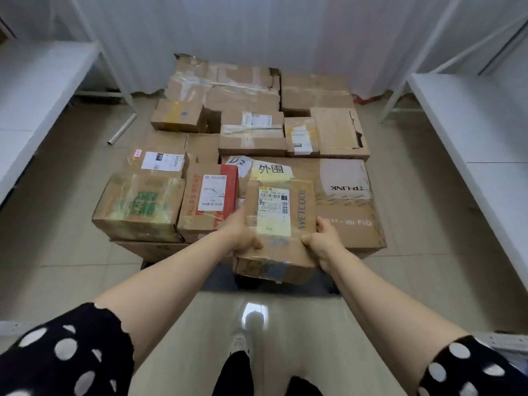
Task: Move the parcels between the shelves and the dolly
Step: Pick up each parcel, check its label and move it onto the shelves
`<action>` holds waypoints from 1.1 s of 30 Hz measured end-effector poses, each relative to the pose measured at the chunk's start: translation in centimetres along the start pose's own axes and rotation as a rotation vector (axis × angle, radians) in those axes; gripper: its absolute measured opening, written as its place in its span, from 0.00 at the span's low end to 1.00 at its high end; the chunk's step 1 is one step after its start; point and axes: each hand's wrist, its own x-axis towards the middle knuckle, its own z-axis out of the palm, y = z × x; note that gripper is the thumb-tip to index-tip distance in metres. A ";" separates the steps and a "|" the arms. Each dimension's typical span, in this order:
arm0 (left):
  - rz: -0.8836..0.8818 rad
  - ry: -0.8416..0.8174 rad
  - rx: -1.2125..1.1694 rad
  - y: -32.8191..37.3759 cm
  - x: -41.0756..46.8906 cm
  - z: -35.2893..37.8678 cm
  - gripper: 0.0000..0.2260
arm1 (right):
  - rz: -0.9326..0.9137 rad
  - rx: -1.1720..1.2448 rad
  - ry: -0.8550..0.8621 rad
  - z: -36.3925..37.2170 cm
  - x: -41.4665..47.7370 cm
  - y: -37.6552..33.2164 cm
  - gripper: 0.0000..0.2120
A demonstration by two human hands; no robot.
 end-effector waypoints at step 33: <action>0.085 -0.127 0.870 -4.7 17.9 3.9 0.52 | 0.025 -0.346 -0.154 5.4 19.1 4.0 0.20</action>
